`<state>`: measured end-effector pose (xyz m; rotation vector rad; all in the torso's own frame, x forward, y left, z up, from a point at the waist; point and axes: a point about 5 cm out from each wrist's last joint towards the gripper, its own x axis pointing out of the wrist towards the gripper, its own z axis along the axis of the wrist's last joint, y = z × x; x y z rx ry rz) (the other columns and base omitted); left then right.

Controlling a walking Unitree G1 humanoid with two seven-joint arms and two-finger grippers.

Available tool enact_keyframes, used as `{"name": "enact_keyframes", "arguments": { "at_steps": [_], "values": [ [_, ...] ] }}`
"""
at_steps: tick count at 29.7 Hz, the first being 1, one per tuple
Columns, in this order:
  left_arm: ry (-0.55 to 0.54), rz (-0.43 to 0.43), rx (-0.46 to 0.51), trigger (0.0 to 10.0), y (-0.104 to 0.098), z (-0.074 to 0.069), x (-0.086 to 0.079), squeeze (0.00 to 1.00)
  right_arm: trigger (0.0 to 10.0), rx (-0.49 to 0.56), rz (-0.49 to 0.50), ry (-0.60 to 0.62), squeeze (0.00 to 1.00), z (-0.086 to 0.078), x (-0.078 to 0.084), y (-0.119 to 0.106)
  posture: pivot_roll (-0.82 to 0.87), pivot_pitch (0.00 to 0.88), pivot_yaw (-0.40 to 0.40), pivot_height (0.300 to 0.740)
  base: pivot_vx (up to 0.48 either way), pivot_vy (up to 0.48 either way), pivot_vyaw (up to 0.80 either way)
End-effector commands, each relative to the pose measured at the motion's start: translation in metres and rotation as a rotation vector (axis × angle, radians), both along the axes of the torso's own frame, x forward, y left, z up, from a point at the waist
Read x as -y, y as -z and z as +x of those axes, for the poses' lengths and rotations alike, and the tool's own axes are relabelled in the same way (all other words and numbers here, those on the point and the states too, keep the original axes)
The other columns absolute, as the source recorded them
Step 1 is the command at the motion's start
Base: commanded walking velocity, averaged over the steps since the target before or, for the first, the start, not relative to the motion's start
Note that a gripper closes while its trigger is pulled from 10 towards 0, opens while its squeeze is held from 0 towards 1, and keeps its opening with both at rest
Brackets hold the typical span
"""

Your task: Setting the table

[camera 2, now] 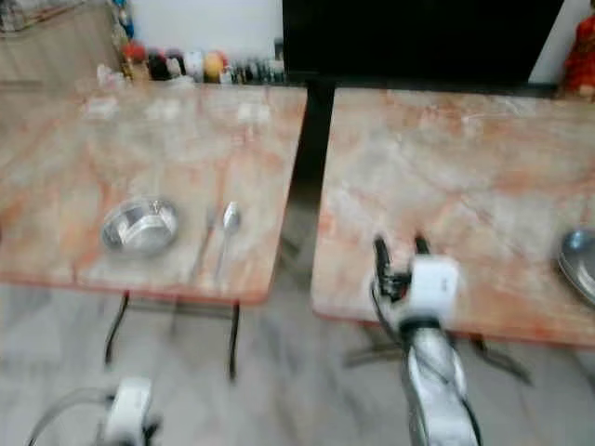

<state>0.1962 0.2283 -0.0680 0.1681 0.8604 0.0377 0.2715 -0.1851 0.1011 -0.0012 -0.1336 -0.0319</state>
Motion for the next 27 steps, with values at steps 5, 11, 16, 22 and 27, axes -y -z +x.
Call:
{"name": "enact_keyframes", "arguments": {
  "at_steps": [5, 11, 16, 22, 27],
  "values": [
    [-0.011, 0.006, -0.003, 10.0, -0.0014, 0.0004, -0.0054, 0.0, 10.0, 0.034, -0.003, -0.013, 0.0, 0.004, -0.0055, -0.0075, 0.06, 0.0, -0.017, 0.74, 0.0, 0.48, 0.0],
    [-0.014, 0.005, -0.001, 10.0, -0.0017, 0.0009, -0.0058, 0.0, 10.0, 0.034, 0.0, -0.013, 0.0, 0.0046, -0.0073, -0.0074, 0.06, 0.0, -0.019, 0.74, 0.0, 0.46, 0.0],
    [-0.019, 0.004, 0.001, 10.0, -0.0019, 0.0009, -0.0064, 0.0, 10.0, 0.035, 0.005, -0.015, 0.0, 0.0059, -0.0087, -0.0073, 0.06, 0.0, -0.019, 0.74, 0.0, 0.468, 0.0],
    [-0.02, 0.006, 0.003, 10.0, -0.0022, 0.0009, -0.0074, 0.0, 10.0, 0.038, 0.007, -0.018, 0.0, 0.0072, -0.011, -0.0081, 0.07, 0.0, -0.02, 0.74, 0.0, 0.426, 0.0],
    [-0.02, 0.005, 0.004, 10.0, -0.0022, 0.0009, -0.0072, 0.0, 10.0, 0.037, 0.007, -0.015, 0.0, 0.0079, -0.011, -0.0074, 0.07, 0.0, -0.02, 0.74, 0.0, 0.4, 0.0]
  ]
}}
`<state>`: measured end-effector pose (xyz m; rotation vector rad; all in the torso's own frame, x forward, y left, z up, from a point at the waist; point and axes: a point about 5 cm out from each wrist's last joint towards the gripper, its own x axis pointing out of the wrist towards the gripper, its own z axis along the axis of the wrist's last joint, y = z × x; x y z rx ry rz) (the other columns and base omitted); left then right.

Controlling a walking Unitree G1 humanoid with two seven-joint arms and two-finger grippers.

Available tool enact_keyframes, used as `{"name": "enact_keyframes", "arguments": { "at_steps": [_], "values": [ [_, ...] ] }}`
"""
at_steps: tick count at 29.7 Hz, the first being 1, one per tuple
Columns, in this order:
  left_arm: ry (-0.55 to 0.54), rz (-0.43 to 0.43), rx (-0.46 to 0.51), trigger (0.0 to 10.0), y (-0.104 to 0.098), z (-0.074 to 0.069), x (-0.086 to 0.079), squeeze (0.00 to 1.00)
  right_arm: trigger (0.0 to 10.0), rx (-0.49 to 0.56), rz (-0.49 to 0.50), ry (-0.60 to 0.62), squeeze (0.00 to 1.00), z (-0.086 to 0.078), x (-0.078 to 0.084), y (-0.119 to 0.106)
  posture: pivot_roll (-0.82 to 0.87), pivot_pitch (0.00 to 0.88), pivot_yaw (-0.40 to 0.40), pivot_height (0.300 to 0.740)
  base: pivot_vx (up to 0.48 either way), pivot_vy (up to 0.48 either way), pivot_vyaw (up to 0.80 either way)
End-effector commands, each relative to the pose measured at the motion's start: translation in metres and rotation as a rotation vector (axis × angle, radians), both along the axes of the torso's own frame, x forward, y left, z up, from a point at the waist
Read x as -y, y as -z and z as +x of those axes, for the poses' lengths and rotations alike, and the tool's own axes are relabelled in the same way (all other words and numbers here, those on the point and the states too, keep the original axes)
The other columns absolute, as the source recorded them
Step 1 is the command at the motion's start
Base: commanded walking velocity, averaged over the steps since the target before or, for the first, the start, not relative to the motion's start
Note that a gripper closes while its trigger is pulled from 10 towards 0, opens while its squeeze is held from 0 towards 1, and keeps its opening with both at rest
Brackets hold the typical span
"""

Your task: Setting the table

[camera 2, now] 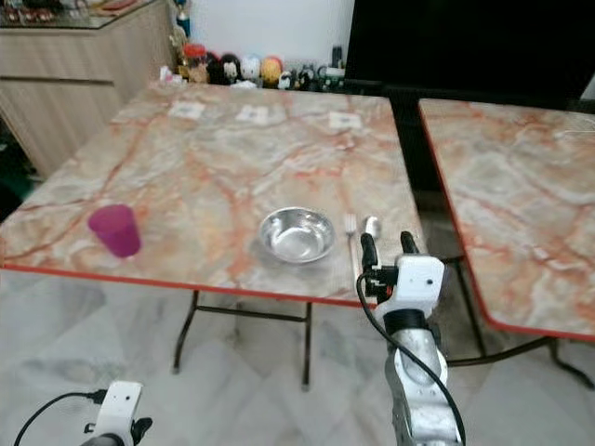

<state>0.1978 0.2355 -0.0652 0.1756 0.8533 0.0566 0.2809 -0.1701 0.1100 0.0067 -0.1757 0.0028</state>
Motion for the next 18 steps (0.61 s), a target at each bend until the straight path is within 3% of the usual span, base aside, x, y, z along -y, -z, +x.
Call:
{"name": "enact_keyframes", "arguments": {
  "at_steps": [1, 3, 18],
  "values": [
    [-0.007, -0.009, -0.004, 10.0, 0.0005, -0.0006, 0.0, 0.0, 10.0, -0.005, 0.003, 0.02, 0.0, -0.0016, 0.0039, 0.0014, 0.07, 0.0, -0.02, 0.74, 0.0, 0.394, 0.0],
    [-0.006, -0.008, -0.005, 10.0, 0.0005, -0.0004, 0.0003, 0.0, 10.0, -0.005, 0.004, 0.019, 0.0, -0.0015, 0.0035, 0.0017, 0.07, 0.0, -0.02, 0.74, 0.0, 0.328, 0.0],
    [0.028, -0.01, -0.003, 10.0, 0.0005, 0.0007, 0.0037, 0.0, 10.0, -0.001, 0.007, 0.015, 0.0, 0.0006, 0.002, 0.0004, 0.07, 0.0, -0.021, 0.74, 0.0, -0.024, 0.0]
  ]
}}
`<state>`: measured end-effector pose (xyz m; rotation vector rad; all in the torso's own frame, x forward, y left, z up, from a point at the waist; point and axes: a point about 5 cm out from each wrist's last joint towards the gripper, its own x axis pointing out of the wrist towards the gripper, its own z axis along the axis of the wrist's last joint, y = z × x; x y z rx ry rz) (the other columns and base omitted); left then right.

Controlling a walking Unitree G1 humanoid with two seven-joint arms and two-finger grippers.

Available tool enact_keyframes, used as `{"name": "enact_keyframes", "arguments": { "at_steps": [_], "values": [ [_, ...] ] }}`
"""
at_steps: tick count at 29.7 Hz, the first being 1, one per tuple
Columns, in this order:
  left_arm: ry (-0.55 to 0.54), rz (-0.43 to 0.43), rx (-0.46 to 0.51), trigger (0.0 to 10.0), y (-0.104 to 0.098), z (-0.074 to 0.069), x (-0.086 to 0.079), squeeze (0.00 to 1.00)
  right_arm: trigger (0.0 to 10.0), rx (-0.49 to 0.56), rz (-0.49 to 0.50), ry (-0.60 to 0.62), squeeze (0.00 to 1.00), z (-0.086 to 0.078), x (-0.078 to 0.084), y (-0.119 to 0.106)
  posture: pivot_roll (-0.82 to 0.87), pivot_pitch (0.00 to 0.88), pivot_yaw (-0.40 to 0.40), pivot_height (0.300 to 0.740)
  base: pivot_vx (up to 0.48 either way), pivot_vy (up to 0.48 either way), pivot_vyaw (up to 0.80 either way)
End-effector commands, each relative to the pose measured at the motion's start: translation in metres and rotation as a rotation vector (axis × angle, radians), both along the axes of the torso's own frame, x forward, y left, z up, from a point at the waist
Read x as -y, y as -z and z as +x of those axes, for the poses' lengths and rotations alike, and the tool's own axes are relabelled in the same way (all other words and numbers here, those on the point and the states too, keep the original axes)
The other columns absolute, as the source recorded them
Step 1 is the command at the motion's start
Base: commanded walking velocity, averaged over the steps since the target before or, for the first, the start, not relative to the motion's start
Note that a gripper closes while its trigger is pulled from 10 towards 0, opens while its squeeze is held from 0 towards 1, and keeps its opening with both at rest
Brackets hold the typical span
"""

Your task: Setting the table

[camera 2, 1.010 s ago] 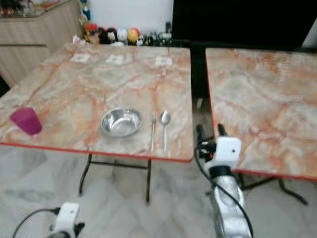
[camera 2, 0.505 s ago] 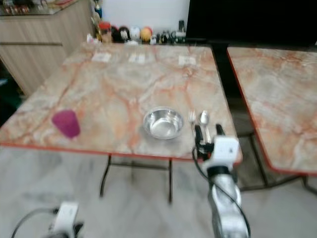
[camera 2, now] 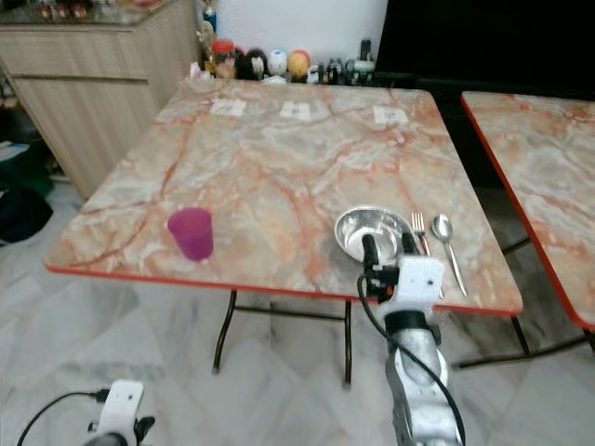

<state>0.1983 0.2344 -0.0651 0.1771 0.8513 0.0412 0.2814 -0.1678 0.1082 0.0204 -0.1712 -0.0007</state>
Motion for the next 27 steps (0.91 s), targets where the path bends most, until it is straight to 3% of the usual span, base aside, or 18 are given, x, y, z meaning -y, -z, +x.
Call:
{"name": "enact_keyframes", "arguments": {
  "at_steps": [1, 6, 16, 23, 27],
  "values": [
    [0.019, -0.002, -0.004, 10.0, 0.0007, 0.0002, 0.003, 0.0, 10.0, 0.004, -0.006, 0.013, 0.0, 0.0004, 0.0043, -0.0014, 0.07, 0.0, -0.021, 0.74, 0.0, -0.42, 0.0],
    [0.015, -0.003, -0.007, 10.0, 0.0012, -0.0005, 0.0035, 0.0, 10.0, 0.004, -0.006, 0.013, 0.0, 0.0003, 0.0043, -0.0013, 0.07, 0.0, -0.021, 0.74, 0.0, -0.411, 0.0],
    [0.0, -0.016, -0.003, 10.0, 0.0013, -0.0009, 0.0032, 0.0, 10.0, -0.004, -0.005, 0.005, 0.0, 0.0005, 0.0038, -0.0002, 0.07, 0.0, -0.022, 0.74, 0.0, 0.0, 0.0],
    [-0.006, -0.026, -0.001, 10.0, 0.0007, 0.0004, 0.0031, 0.0, 10.0, 0.011, -0.028, -0.035, 0.0, -0.0007, 0.0009, -0.0028, 0.07, 0.0, -0.02, 0.74, 0.312, 0.0, 0.0],
    [-0.004, -0.024, -0.001, 10.0, 0.0006, 0.0006, 0.0033, 0.0, 10.0, 0.006, -0.026, -0.028, 0.0, -0.0004, 0.0013, -0.0025, 0.07, 0.0, -0.021, 0.74, 0.334, 0.0, 0.56]
  ]
}}
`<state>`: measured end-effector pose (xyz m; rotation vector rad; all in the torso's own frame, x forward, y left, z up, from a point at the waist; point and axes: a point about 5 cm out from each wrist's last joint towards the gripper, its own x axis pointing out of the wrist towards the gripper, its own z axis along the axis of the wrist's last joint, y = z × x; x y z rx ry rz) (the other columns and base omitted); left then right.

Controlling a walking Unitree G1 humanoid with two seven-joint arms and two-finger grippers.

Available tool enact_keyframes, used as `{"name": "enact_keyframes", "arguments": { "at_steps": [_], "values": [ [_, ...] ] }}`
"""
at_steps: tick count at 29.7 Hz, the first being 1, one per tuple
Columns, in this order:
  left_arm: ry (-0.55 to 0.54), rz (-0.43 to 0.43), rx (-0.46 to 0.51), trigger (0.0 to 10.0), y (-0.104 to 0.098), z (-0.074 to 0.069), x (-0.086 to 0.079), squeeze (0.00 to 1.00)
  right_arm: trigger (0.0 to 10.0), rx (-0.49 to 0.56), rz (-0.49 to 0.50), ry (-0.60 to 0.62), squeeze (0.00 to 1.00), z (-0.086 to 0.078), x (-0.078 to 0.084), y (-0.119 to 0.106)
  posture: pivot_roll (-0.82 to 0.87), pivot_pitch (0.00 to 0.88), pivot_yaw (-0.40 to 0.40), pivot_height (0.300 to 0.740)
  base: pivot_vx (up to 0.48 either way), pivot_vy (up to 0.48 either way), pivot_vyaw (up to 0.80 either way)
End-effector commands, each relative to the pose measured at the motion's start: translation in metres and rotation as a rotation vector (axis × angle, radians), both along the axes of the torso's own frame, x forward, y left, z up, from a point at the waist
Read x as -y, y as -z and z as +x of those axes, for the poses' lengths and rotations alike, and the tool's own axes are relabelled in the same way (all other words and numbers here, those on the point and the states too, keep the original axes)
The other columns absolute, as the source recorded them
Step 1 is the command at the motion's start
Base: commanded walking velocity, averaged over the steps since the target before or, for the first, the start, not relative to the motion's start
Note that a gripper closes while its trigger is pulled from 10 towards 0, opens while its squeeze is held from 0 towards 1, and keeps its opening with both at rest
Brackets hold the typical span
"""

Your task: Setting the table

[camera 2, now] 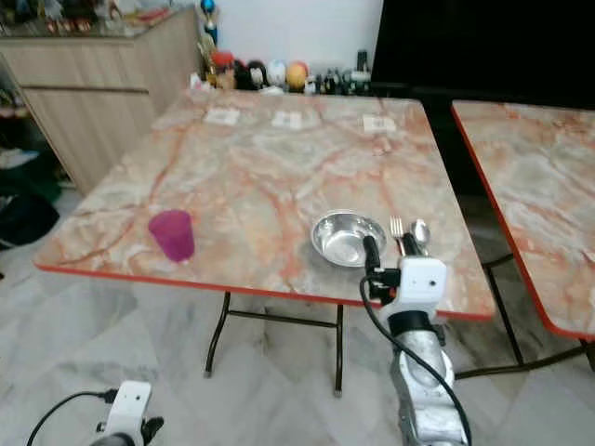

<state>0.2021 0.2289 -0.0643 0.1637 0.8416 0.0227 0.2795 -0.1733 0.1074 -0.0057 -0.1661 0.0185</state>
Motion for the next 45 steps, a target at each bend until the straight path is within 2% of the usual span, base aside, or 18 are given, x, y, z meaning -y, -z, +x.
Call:
{"name": "enact_keyframes", "arguments": {
  "at_steps": [1, 9, 15, 16, 18, 22, 25, 29, 32, 35, 37, 40, 42, 45],
  "values": [
    [-0.016, -0.004, -0.009, 10.0, 0.001, -0.003, -0.002, 0.0, 10.0, 0.012, 0.008, -0.007, 0.0, 0.002, -0.004, -0.003, 0.07, 0.0, -0.022, 0.74, 0.337, 0.0, 0.0],
    [-0.016, -0.004, -0.008, 10.0, 0.001, -0.003, -0.001, 0.0, 10.0, 0.011, 0.018, -0.008, 0.0, 0.002, -0.005, -0.003, 0.07, 0.0, -0.024, 0.74, 0.321, 0.0, 0.0],
    [-0.013, 0.0, -0.011, 10.0, 0.002, -0.003, -0.001, 0.0, 10.0, 0.018, 0.025, 0.016, 0.0, 0.002, -0.005, -0.004, 0.07, 0.0, -0.024, 0.74, 0.0, 0.0, 0.0],
    [-0.012, 0.001, -0.011, 10.0, 0.002, -0.003, -0.001, 0.0, 10.0, 0.011, 0.075, 0.034, 0.0, 0.001, -0.005, -0.004, 0.07, 0.0, -0.024, 0.74, 0.0, 0.0, 0.0],
    [-0.012, 0.001, -0.011, 10.0, 0.002, -0.003, -0.001, 0.0, 10.0, 0.015, 0.105, 0.043, 0.0, 0.001, -0.004, -0.006, 0.06, 0.002, -0.024, 0.74, 0.0, 0.0, 0.0],
    [-0.01, 0.003, -0.012, 10.0, 0.002, -0.003, -0.001, 0.0, 10.0, -0.002, 0.095, 0.065, 0.0, 0.0, -0.002, -0.009, 0.06, 0.004, -0.026, 0.74, 0.0, 0.0, 0.0],
    [-0.01, 0.004, -0.012, 10.0, 0.002, -0.004, -0.001, 0.0, 10.0, -0.012, 0.133, 0.077, 0.0, -0.004, -0.001, -0.014, 0.06, 0.008, -0.029, 0.74, 0.0, 0.0, 0.0],
    [-0.007, 0.006, -0.016, 10.0, 0.002, -0.004, -0.001, 0.0, 10.0, -0.109, 0.212, 0.141, 0.0, -0.012, 0.005, -0.011, 0.05, 0.012, -0.026, 0.74, 0.0, 0.0, 0.0],
    [-0.001, 0.006, -0.019, 10.0, 0.003, -0.005, -0.001, 0.0, 10.0, -0.194, 0.23, 0.118, 0.0, -0.017, 0.004, -0.004, 0.05, 0.012, -0.025, 0.74, 0.0, 0.0, 0.0],
    [0.02, 0.012, -0.021, 10.0, 0.003, -0.004, 0.0, 0.0, 10.0, -0.213, 0.315, 0.151, 0.0, -0.018, 0.009, -0.003, 0.05, 0.011, -0.025, 0.74, 0.0, 0.0, 0.0],
    [0.02, 0.012, -0.022, 10.0, 0.003, -0.005, 0.0, 0.0, 10.0, -0.237, 0.304, 0.174, 0.0, -0.018, 0.014, 0.0, 0.05, 0.0, -0.025, 0.74, 0.0, 0.0, 0.0],
    [0.023, 0.011, -0.026, 10.0, 0.004, -0.006, 0.0, 0.0, 10.0, -0.261, 0.29, 0.166, 0.0, -0.018, 0.016, 0.001, 0.06, 0.0, -0.022, 0.74, 0.0, 0.0, 0.0],
    [0.042, 0.016, -0.03, 10.0, 0.004, -0.007, 0.001, 0.0, 10.0, -0.281, 0.334, 0.118, 0.0, -0.018, 0.014, 0.001, 0.07, 0.0, -0.02, 0.74, 0.0, 0.0, 0.0],
    [0.039, 0.018, -0.027, 10.0, 0.003, -0.006, 0.0, 0.0, 10.0, -0.311, 0.348, 0.068, 0.0, -0.019, 0.013, 0.001, 0.07, 0.0, -0.016, 0.74, 0.0, 0.0, 0.0]
  ]
}}
